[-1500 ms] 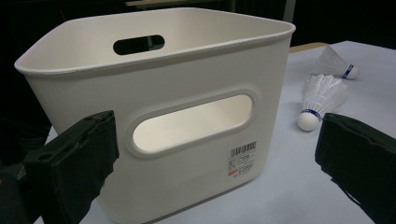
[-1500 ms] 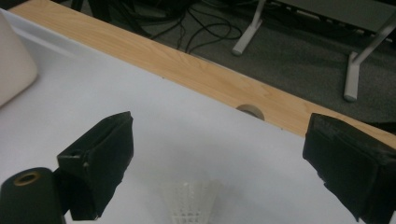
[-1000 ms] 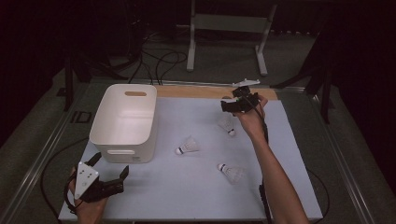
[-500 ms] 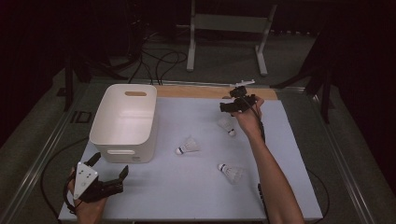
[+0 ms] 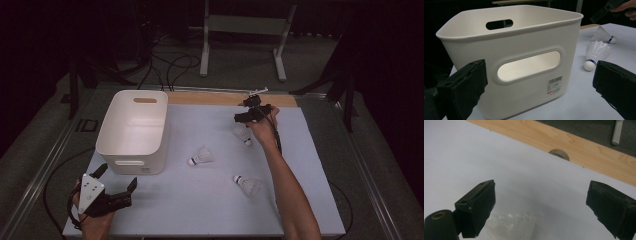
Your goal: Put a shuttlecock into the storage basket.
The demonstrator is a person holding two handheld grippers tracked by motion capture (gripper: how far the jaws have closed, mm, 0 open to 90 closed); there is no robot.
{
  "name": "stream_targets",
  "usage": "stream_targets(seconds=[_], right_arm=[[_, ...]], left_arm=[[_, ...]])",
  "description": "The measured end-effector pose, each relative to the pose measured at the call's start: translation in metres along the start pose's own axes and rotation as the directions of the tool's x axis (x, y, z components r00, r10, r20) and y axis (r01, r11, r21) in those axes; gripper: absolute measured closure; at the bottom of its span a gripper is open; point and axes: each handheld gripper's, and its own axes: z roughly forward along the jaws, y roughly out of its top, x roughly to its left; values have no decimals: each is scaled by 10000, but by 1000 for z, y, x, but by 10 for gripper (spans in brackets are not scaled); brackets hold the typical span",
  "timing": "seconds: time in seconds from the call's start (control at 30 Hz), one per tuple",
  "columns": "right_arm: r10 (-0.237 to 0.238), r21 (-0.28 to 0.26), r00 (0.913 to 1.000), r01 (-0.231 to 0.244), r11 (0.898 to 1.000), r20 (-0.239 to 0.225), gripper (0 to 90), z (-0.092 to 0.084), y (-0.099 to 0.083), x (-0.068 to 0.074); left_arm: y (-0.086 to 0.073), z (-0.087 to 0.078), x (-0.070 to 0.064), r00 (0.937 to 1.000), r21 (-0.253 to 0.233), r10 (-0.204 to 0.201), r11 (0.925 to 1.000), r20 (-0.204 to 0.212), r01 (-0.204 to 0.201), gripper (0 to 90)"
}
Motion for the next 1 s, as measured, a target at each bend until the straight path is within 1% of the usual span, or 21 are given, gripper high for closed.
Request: stream_targets(seconds=[0.2, 0.4, 0.5, 0.57, 0.63, 0.8, 0.83, 0.87, 0.93, 1.0], right_arm=[[167, 248, 9999, -167, 9996, 14, 88, 6, -2, -3], [118, 497, 9999, -123, 9987, 98, 89, 12, -4, -5], [134, 571, 9999, -139, 9983, 93, 89, 13, -5, -6], [271, 643, 9996, -271, 9976, 11, 89, 14, -6, -8], [285, 656, 9996, -284, 9974, 0, 90, 15, -7, -9], [194, 775, 9998, -196, 9968, 35, 93, 16, -8, -9], [194, 775, 9998, -196, 9968, 35, 93, 16, -8, -9], [254, 797, 9997, -248, 9965, -59, 94, 16, -9, -9], [267, 858, 9996, -263, 9960, -28, 94, 17, -10, -10], [166, 940, 9999, -167, 9954, 23, 94, 17, -12, -12]], left_arm=[[0, 0, 0, 10000, -3, 0, 10000, 3, 0, 1], [0, 0, 0, 10000, -11, 16, 10000, 8, -16, 1], [0, 0, 0, 10000, -9, 21, 10000, 2, -21, 1], [0, 0, 0, 10000, -13, 16, 10000, 5, -16, 1], [0, 0, 0, 10000, -14, 18, 10000, 4, -18, 1], [0, -1, -1, 10000, -43, 3, 10000, 10, -3, 1], [0, -1, -1, 10000, -43, 3, 10000, 10, -3, 1], [0, -1, -1, 10000, -51, 18, 10000, 16, -18, 1], [0, 0, -1, 10000, -36, 29, 10000, 16, -29, 1], [0, 0, -1, 10000, -48, 33, 10000, 18, -33, 1]])
